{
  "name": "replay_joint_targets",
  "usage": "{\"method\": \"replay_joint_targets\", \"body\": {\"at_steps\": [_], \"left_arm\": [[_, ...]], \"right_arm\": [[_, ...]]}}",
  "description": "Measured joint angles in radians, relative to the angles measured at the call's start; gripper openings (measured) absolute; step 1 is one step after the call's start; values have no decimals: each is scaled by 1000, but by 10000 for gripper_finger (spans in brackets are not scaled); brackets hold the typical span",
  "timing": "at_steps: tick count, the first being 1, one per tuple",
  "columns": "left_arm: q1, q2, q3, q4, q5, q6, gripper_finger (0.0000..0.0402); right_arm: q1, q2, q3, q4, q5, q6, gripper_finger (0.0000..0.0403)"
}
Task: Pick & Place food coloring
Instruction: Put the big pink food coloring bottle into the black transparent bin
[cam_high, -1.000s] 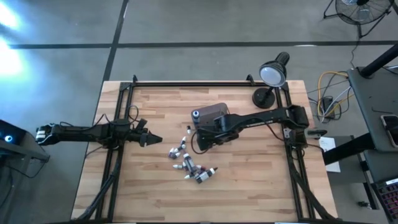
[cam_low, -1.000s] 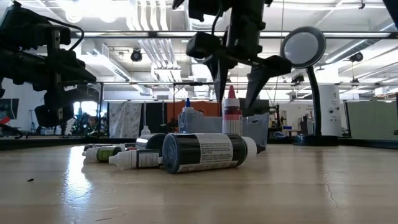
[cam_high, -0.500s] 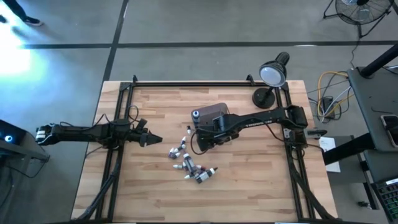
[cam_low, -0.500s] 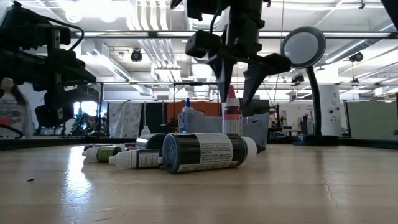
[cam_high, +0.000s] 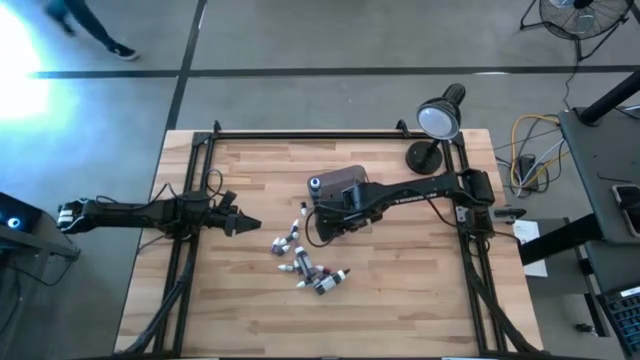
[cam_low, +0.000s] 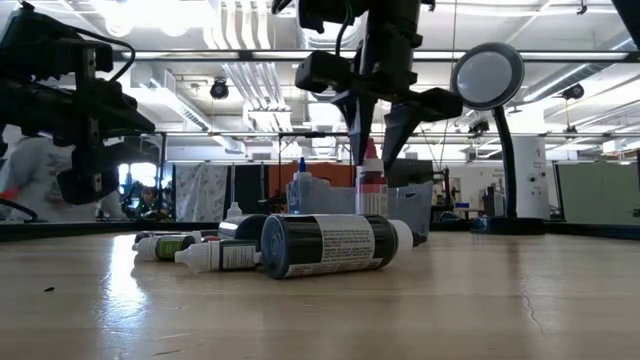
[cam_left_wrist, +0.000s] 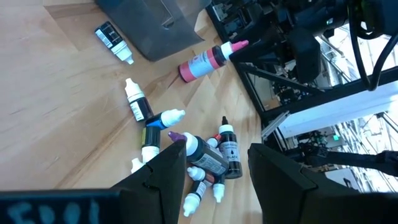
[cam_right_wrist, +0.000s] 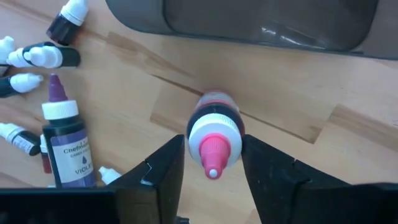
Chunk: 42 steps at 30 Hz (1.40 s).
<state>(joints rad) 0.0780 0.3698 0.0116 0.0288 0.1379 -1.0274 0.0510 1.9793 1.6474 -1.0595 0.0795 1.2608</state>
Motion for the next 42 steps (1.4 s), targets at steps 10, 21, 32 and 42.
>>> {"method": "replay_joint_targets", "body": {"at_steps": [10, 21, 32, 42], "left_arm": [[0, 0, 0, 0, 0, 6, 151], [0, 0, 0, -1, 0, 11, 151], [0, 0, 0, 0, 0, 30, 151], [0, 0, 0, -1, -8, 32, 151]], "right_arm": [[-3, 0, 0, 0, -25, -16, 133], [-5, -5, 6, -15, -27, -49, 98], [-23, -16, 367, -330, 230, -147, 96], [-278, -16, 290, -302, 224, -326, 96]]}}
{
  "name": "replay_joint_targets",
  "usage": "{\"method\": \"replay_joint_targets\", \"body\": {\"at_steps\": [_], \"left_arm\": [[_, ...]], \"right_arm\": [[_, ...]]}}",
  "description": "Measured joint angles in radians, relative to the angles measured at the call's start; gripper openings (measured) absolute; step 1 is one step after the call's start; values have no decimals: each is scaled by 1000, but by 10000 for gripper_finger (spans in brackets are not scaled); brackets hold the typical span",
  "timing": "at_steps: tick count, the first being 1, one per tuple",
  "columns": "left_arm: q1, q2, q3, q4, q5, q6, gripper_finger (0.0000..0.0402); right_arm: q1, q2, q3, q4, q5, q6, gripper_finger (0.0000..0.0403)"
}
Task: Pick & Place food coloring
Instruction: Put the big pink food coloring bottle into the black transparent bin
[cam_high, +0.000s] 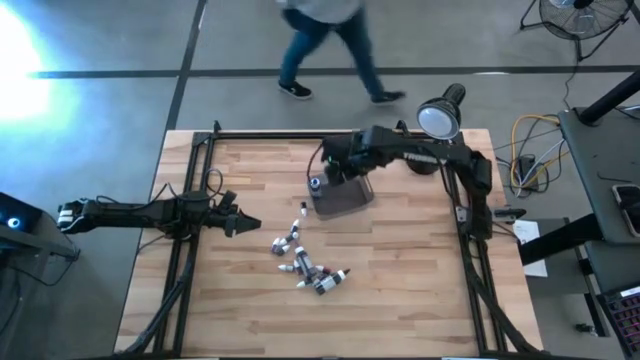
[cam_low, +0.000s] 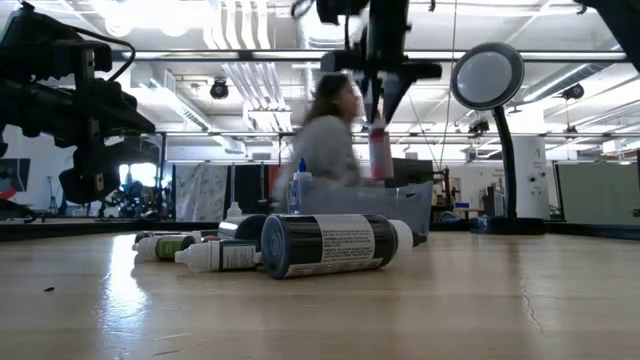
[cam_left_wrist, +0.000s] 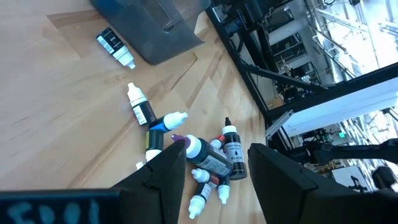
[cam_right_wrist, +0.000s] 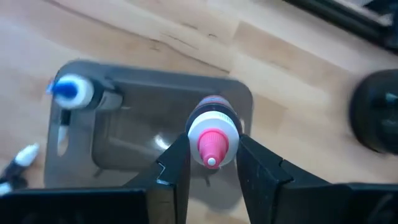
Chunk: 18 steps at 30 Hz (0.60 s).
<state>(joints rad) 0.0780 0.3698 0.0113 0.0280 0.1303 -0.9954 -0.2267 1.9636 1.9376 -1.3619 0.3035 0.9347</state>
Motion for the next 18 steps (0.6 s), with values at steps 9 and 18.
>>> {"method": "replay_joint_targets", "body": {"at_steps": [9, 18], "left_arm": [[0, 0, 0, 0, 0, -6, 151], [0, 0, -1, 0, -20, 7, 151]], "right_arm": [[-80, 2, -169, 119, -105, -60, 96], [-72, 2, -220, 214, -106, -49, 118]]}}
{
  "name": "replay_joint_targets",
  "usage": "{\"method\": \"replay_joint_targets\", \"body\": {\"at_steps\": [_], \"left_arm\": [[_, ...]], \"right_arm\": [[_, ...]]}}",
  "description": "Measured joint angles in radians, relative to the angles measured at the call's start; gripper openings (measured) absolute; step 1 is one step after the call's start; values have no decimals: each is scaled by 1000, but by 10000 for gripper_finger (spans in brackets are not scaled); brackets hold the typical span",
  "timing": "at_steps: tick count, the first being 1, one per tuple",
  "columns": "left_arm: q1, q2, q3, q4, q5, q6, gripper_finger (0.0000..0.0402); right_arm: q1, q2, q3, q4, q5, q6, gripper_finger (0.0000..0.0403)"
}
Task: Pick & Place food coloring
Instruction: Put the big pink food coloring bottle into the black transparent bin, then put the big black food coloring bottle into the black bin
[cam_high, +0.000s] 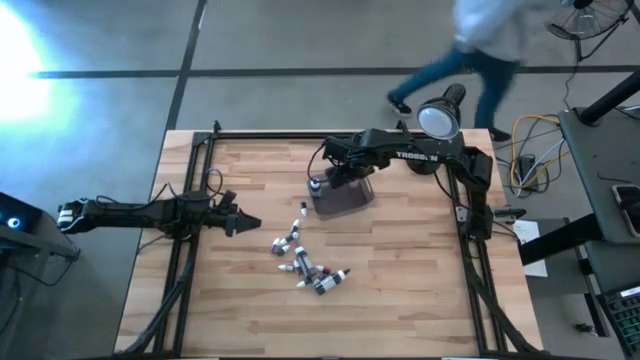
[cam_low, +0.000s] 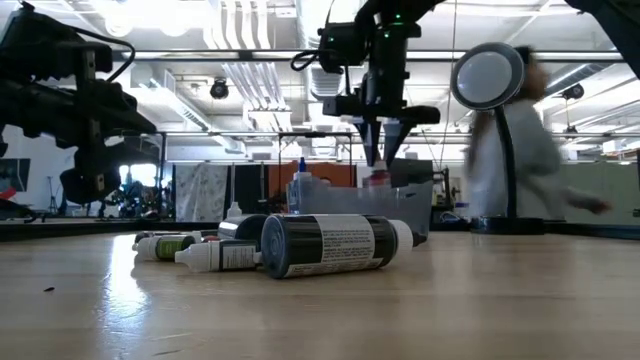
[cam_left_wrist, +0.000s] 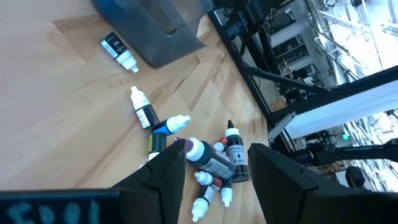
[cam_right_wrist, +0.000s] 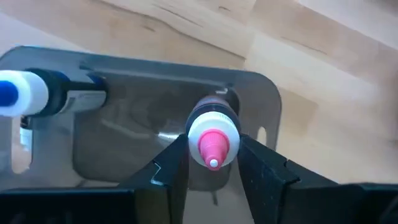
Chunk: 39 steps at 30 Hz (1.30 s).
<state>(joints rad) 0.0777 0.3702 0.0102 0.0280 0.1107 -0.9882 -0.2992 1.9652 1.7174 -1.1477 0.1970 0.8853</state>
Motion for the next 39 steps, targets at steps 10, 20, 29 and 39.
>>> {"method": "replay_joint_targets", "body": {"at_steps": [10, 20, 29, 39], "left_arm": [[0, 0, 0, -1, -8, -1, 151], [0, 0, 0, -3, -8, -15, 151], [0, 0, 0, -4, -7, -37, 151], [0, 4, 0, -6, -6, -30, 151]], "right_arm": [[1, 0, -25, 21, -15, -36, 142], [4, 0, -22, 8, -13, -72, 220], [32, -18, -21, -41, 0, -78, 257], [161, -119, -20, -44, 13, -13, 265]]}}
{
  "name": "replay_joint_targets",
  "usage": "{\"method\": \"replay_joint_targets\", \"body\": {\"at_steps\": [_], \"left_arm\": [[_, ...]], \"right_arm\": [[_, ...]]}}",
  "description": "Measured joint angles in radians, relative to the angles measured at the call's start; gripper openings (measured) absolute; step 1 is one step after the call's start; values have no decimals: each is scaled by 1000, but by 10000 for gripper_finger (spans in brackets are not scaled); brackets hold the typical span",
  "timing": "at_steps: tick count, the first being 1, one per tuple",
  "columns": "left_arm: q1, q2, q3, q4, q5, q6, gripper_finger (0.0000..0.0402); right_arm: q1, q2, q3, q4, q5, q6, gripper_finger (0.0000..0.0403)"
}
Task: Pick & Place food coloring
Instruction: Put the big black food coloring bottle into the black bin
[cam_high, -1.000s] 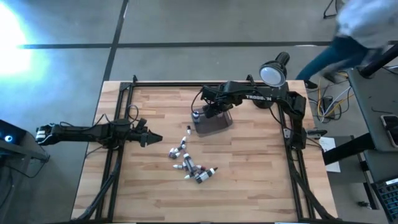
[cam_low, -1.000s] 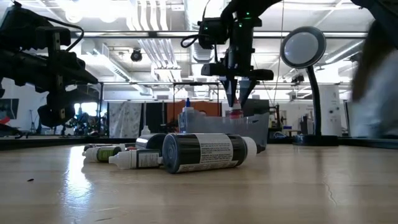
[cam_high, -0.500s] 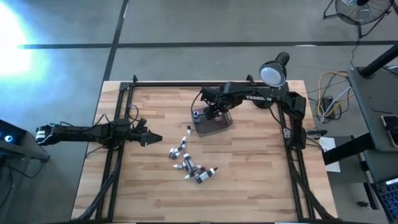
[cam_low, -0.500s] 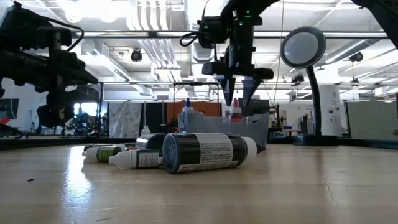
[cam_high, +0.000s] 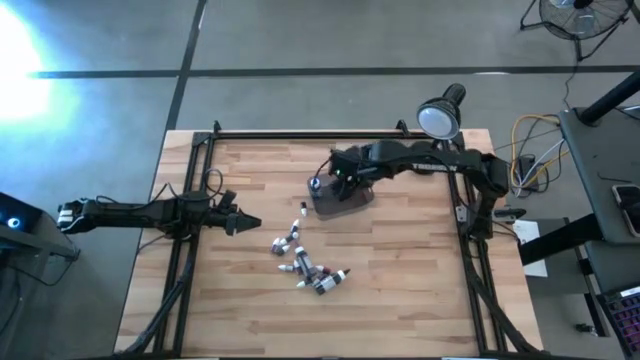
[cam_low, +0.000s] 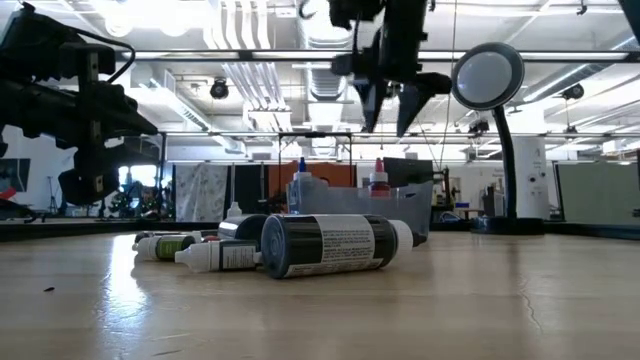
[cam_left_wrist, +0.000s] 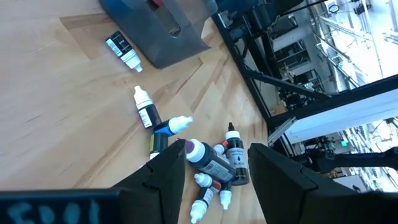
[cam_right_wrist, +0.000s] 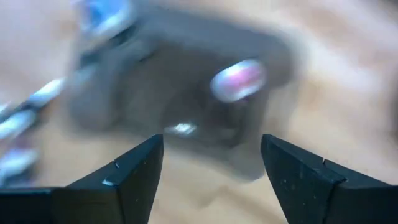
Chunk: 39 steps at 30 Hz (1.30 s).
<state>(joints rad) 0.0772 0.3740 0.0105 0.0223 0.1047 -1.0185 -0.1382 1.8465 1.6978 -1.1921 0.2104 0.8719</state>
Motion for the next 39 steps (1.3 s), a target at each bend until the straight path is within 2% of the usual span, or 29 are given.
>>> {"method": "replay_joint_targets", "body": {"at_steps": [4, 7, 9, 13, 16, 18, 24, 32, 39], "left_arm": [[0, 7, 0, 0, 1, 22, 151], [0, 14, 0, 0, 2, 32, 151], [0, 17, 0, 0, 2, 45, 151], [0, 24, 0, -1, 2, 63, 151], [0, 28, 0, -1, 2, 65, 151], [0, 28, 0, -1, 8, 65, 151], [0, 29, 0, -3, 32, 64, 151], [-1, 29, 1, -6, 36, 48, 151], [-2, 29, 1, -7, 36, 42, 151]], "right_arm": [[115, 12, 0, 93, -140, -90, 260], [215, 32, -13, 95, -181, -333, 252], [280, 46, -23, 95, -189, -468, 247], [396, 90, -24, 145, -195, -635, 240], [457, 145, -24, 164, -167, -816, 240], [482, 182, -24, 179, -135, -841, 240], [490, 271, -24, 247, -133, -878, 241], [473, 318, -35, 288, -145, -962, 238], [447, 316, -70, 326, -227, -925, 235]]}}
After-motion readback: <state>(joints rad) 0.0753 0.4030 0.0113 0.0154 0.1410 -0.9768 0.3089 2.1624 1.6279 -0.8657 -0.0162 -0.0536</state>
